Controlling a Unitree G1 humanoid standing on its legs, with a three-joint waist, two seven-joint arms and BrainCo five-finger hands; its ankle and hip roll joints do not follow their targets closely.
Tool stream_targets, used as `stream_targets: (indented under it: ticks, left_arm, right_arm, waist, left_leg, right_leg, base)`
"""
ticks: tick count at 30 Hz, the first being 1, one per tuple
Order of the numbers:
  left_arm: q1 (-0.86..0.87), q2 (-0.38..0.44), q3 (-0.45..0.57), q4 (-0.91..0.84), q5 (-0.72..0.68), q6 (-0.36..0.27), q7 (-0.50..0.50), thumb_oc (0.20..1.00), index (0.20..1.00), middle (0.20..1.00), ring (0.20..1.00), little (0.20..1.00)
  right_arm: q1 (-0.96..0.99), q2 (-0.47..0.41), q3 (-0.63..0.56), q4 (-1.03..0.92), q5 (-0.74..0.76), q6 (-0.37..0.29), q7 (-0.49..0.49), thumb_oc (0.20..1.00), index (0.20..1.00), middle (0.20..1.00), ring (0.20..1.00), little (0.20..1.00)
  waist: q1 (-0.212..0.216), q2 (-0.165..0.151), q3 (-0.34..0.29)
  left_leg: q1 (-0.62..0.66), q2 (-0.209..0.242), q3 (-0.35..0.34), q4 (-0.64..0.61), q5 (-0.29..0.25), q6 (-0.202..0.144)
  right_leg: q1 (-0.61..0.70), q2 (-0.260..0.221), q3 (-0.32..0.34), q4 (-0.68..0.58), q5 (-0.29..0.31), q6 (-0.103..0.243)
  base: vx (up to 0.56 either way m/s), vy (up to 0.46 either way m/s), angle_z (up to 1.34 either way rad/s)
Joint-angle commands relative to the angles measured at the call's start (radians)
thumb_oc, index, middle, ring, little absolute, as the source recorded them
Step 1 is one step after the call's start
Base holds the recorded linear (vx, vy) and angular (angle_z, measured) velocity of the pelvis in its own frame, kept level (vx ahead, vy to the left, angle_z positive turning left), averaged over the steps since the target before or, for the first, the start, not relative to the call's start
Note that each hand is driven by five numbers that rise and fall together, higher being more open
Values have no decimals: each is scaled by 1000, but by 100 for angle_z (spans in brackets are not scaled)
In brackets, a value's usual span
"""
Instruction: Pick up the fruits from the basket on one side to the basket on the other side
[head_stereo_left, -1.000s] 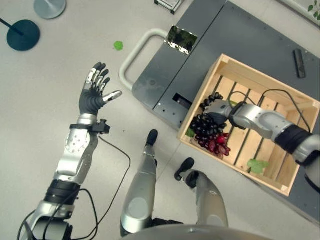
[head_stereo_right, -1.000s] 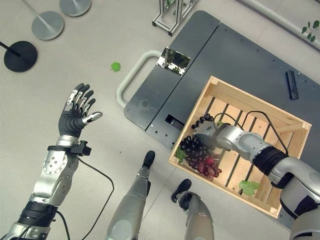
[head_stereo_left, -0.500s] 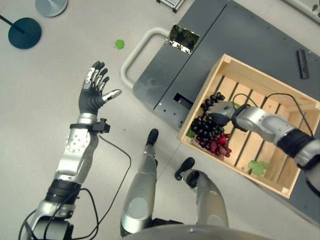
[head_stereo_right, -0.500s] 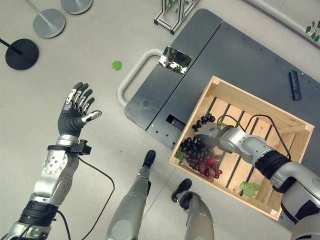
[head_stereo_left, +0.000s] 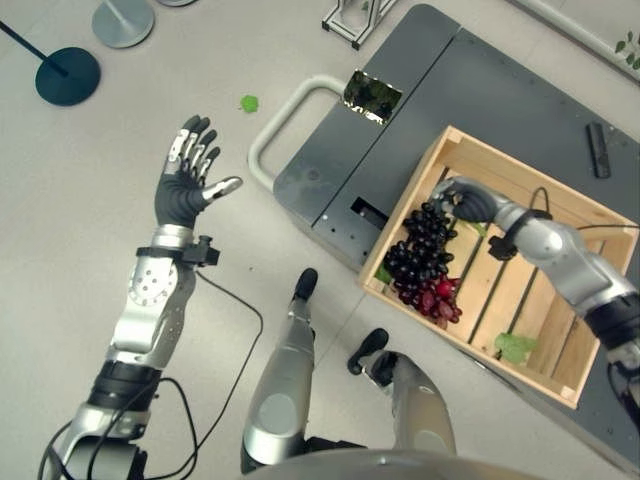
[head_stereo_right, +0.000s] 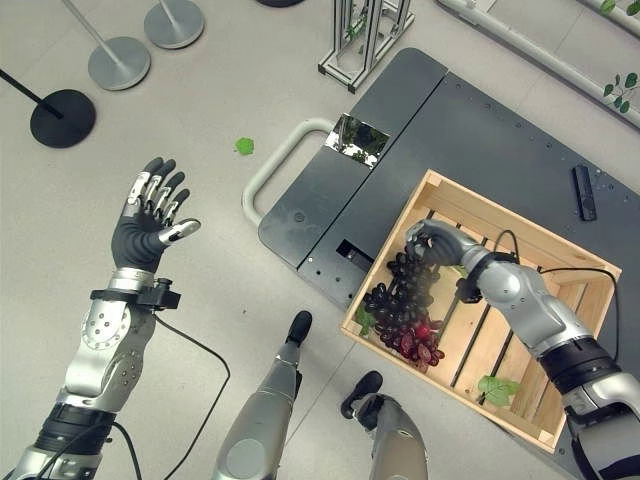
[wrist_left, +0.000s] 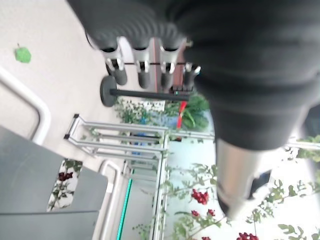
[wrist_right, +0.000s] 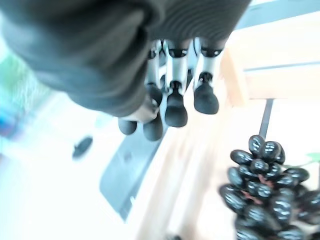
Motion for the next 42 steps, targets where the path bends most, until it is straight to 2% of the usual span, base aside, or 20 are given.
stream_targets:
  ticks: [1, 7, 8, 9, 10, 11, 13, 15, 16, 19, 23, 24, 25, 32, 40, 41, 42]
  left_arm:
    - [20, -25, 26, -40, -18, -57, -27, 1000, 1000, 1000, 1000, 1000]
    - [50, -36, 56, -47, -20, -61, -39, 1000, 1000, 1000, 1000, 1000]
    - [55, -36, 61, -50, -19, -61, -38, 1000, 1000, 1000, 1000, 1000]
    - [54, -36, 60, -51, -19, -61, -38, 1000, 1000, 1000, 1000, 1000]
    - [60, -36, 65, -51, -17, -61, -39, 1000, 1000, 1000, 1000, 1000]
    - [63, -36, 70, -57, -15, -61, -38, 1000, 1000, 1000, 1000, 1000]
    - [64, -36, 73, -58, -14, -61, -35, 1000, 1000, 1000, 1000, 1000]
    - [66, -35, 68, -60, -13, -58, -37, 1000, 1000, 1000, 1000, 1000]
    - [67, -34, 63, -62, -9, -54, -38, 1000, 1000, 1000, 1000, 1000]
    - [66, -30, 58, -64, -6, -51, -37, 1000, 1000, 1000, 1000, 1000]
    - [55, -18, 45, -61, -1, -50, -27, 1000, 1000, 1000, 1000, 1000]
    - [55, -19, 47, -61, -1, -50, -27, 1000, 1000, 1000, 1000, 1000]
    - [42, -4, 32, -56, 0, -52, -18, 1000, 1000, 1000, 1000, 1000]
    - [-38, 33, 1, -36, 2, -62, 30, 1000, 1000, 1000, 1000, 1000]
    - [-103, 56, -19, -9, 4, -67, 72, 1000, 1000, 1000, 1000, 1000]
    - [-120, 62, -24, -5, 5, -69, 80, 1000, 1000, 1000, 1000, 1000]
    - [-129, 64, -26, -4, 5, -70, 83, 1000, 1000, 1000, 1000, 1000]
  right_arm:
    - [-10, -52, 12, -68, 97, -28, 20, 200, 200, 200, 200, 200]
    - [5, -105, -59, -122, 91, -40, 27, 200, 200, 200, 200, 200]
    - [4, -112, -62, -131, 76, -42, 24, 391, 391, 391, 391, 391]
    - [4, -112, -63, -130, 75, -42, 23, 542, 542, 542, 542, 542]
    - [1, -124, -64, -141, 50, -48, 21, 953, 953, 953, 953, 953]
    - [-7, -136, -68, -156, 18, -52, 15, 1000, 1000, 1000, 1000, 1000]
    - [-15, -140, -66, -164, 3, -53, 13, 1000, 1000, 1000, 1000, 1000]
    - [-37, -159, -45, -172, -55, -61, 2, 1000, 1000, 1000, 1000, 1000]
    - [-72, -194, -5, -193, -145, -74, -5, 1000, 1000, 1000, 1000, 1000]
    - [-91, -207, 27, -179, -207, -76, -21, 1000, 1000, 1000, 1000, 1000]
    - [-167, -242, 125, -170, -367, -89, -51, 1000, 1000, 1000, 1000, 1000]
    - [-172, -242, 129, -168, -367, -90, -52, 1000, 1000, 1000, 1000, 1000]
    - [-231, -255, 204, -147, -459, -93, -71, 1000, 1000, 1000, 1000, 1000]
    - [-371, -227, 378, -69, -630, -91, -124, 1000, 1000, 1000, 1000, 1000]
    - [-464, -178, 499, 1, -689, -85, -134, 1000, 1000, 1000, 1000, 1000]
    - [-476, -164, 522, 11, -690, -90, -132, 1000, 1000, 1000, 1000, 1000]
    - [-485, -159, 534, 20, -692, -89, -133, 1000, 1000, 1000, 1000, 1000]
  waist:
    - [-43, -12, -114]
    - [-59, -16, -147]
    - [-62, -16, -152]
    - [-60, -13, -148]
    - [-63, -18, -156]
    - [-63, -17, -156]
    - [-64, -17, -157]
    - [-62, -20, -155]
    - [-59, -22, -152]
    - [-59, -21, -144]
    - [-53, -20, -129]
    - [-54, -19, -128]
    - [-45, -19, -118]
    - [-33, -20, -58]
    - [-26, -14, 1]
    - [-25, -18, 8]
    - [-24, -17, 13]
  left_leg:
    - [40, -3, -4, 5, -81, 1]
    - [59, -5, 12, 10, -100, 8]
    - [59, -5, 13, 10, -99, 10]
    - [48, -7, 15, 11, -77, 15]
    - [60, -4, 17, 11, -101, 10]
    - [46, -5, 20, 15, -78, 17]
    - [45, -5, 19, 17, -79, 16]
    - [42, -2, 20, 18, -79, 16]
    - [40, 0, 20, 20, -79, 17]
    - [37, 1, 19, 24, -79, 17]
    - [27, 1, 17, 39, -83, 18]
    - [27, 1, 17, 40, -84, 19]
    - [22, 3, 16, 48, -87, 19]
    - [-30, 3, 18, 122, -106, 20]
    - [-101, -1, 19, 205, -129, 26]
    - [-110, -1, 15, 221, -155, 22]
    - [-119, -2, 14, 229, -156, 22]
  right_leg:
    - [84, -1, -8, -157, 115, 84]
    - [95, -8, 11, -163, 118, 90]
    - [93, -8, 14, -164, 120, 91]
    - [86, -11, 2, -167, 142, 83]
    - [93, -7, 16, -165, 120, 92]
    - [83, -10, 9, -167, 141, 85]
    - [78, -9, 13, -165, 138, 84]
    - [73, -7, 16, -162, 137, 84]
    - [70, -6, 17, -158, 135, 85]
    - [65, -5, 17, -150, 130, 85]
    - [54, -4, 21, -140, 124, 85]
    - [53, -4, 21, -139, 124, 85]
    - [48, -3, 23, -133, 120, 85]
    - [1, -5, 34, -73, 98, 83]
    - [-65, -17, 45, 12, 70, 78]
    - [-73, -14, 58, 31, 42, 84]
    - [-82, -15, 58, 39, 38, 83]
  base:
    - [28, 40, -2]
    - [36, 41, -1]
    - [-61, 70, -5]
    - [18, 15, -7]
    - [-59, 44, -11]
    - [18, -2, -11]
    - [-32, 18, -8]
    - [2, -4, -2]
    - [0, 0, 0]
    - [9, -15, -5]
    - [3, -6, -1]
    - [0, 0, 0]
    - [0, 0, 0]
    - [0, 0, 0]
    - [7, -6, -2]
    - [57, -50, 1]
    - [67, -50, 4]
